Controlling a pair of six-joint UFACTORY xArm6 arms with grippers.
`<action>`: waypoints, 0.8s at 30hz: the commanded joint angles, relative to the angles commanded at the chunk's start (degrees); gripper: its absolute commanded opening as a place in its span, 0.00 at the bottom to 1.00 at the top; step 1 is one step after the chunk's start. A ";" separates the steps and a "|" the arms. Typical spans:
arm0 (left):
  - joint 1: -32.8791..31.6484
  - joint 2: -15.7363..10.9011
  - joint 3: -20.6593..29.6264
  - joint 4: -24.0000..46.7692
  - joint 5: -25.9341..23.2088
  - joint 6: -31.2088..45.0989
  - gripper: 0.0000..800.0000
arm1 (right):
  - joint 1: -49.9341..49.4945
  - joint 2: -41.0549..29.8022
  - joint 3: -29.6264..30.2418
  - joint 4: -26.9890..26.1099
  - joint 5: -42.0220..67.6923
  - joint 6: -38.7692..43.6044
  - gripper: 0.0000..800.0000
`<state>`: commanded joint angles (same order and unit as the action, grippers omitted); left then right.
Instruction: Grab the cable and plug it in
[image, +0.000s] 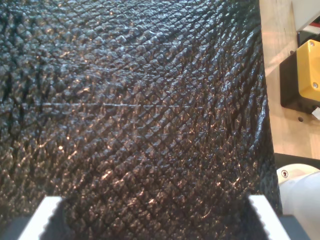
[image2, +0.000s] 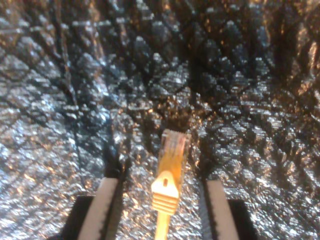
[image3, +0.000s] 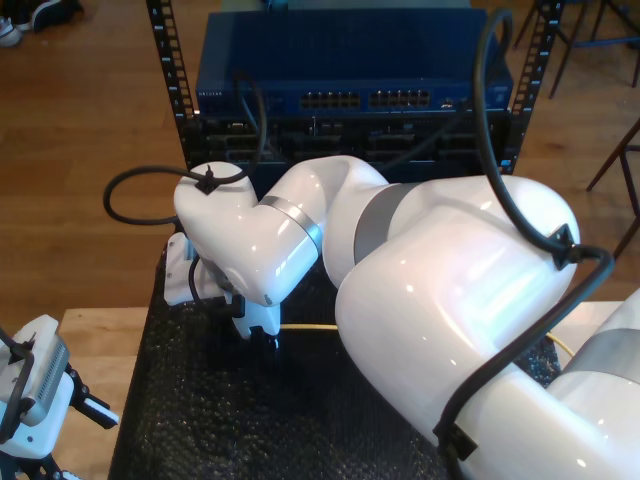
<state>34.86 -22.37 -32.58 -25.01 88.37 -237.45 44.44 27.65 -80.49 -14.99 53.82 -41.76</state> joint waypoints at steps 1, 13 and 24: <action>0.00 0.00 0.00 0.00 -0.09 0.00 1.00 | 0.00 0.00 0.00 0.00 0.09 0.00 0.45; -0.09 -0.09 0.00 0.09 -0.09 -0.09 1.00 | 0.00 0.00 0.00 0.00 0.09 0.09 0.42; -0.09 0.00 0.00 0.09 -0.09 0.00 1.00 | 0.79 -0.18 0.26 0.09 0.00 0.09 0.36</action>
<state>34.77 -22.37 -32.58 -24.92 88.29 -237.45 45.23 27.47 -80.23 -14.90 53.82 -41.67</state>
